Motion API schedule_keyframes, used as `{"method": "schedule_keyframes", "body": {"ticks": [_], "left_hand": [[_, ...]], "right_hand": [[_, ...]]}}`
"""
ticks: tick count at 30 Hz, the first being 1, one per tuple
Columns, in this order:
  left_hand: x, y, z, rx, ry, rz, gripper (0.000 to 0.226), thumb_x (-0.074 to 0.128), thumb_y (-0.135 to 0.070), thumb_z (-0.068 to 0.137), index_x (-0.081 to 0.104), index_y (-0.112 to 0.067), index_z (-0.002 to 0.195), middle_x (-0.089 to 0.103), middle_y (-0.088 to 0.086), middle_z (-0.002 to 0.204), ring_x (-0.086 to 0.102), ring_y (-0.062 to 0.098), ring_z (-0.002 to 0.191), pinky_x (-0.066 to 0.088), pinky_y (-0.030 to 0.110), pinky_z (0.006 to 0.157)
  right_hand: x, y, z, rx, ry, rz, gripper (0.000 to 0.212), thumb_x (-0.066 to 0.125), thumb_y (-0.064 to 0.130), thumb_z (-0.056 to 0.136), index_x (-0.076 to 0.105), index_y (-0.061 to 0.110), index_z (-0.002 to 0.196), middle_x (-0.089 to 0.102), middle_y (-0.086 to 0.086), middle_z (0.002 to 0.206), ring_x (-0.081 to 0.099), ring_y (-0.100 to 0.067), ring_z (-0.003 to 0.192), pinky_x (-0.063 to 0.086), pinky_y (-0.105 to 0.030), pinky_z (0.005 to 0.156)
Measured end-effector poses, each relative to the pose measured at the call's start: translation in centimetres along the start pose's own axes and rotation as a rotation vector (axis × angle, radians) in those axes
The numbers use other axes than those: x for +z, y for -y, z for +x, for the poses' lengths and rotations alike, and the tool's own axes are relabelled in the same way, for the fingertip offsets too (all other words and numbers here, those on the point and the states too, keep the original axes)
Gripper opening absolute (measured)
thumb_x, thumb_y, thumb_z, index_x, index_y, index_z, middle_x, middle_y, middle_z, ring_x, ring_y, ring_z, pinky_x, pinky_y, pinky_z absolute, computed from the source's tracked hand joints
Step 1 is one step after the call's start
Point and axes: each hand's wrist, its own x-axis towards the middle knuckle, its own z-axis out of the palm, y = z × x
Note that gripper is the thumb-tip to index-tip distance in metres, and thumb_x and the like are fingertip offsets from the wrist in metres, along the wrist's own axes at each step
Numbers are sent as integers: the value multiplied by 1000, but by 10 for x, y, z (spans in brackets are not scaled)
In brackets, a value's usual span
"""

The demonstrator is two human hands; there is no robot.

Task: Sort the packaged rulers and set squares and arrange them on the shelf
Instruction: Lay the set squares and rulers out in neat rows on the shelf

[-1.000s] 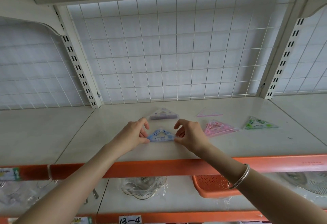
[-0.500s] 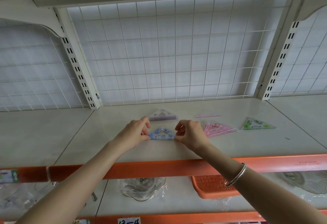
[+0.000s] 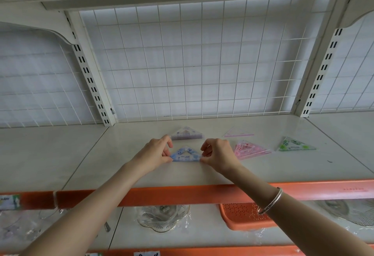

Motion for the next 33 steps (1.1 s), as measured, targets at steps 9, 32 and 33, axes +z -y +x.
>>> {"method": "schedule_keyframes", "body": {"ticks": [9, 32, 33], "left_hand": [[0, -2, 0, -8, 1, 7, 33, 72, -11, 83, 50, -12, 109, 67, 0, 90, 65, 15, 83, 53, 29, 79], [41, -111, 44, 181, -24, 26, 52, 71, -41, 82, 56, -12, 122, 61, 2, 115, 57, 17, 105, 44, 28, 91], [48, -120, 49, 147, 10, 8, 56, 69, -44, 82, 55, -11, 124, 61, 4, 116, 58, 19, 105, 45, 29, 89]], "right_hand": [[-1, -2, 2, -20, 9, -11, 19, 72, 4, 74, 68, 1, 93, 71, -11, 83, 67, -20, 78, 54, -31, 78], [-102, -62, 18, 177, -45, -138, 28, 68, 13, 79, 68, 8, 107, 71, -7, 101, 64, -17, 90, 46, -21, 79], [-106, -68, 18, 211, -25, -153, 29, 69, 16, 80, 69, 7, 108, 70, -8, 104, 64, -18, 93, 44, -20, 78]]}}
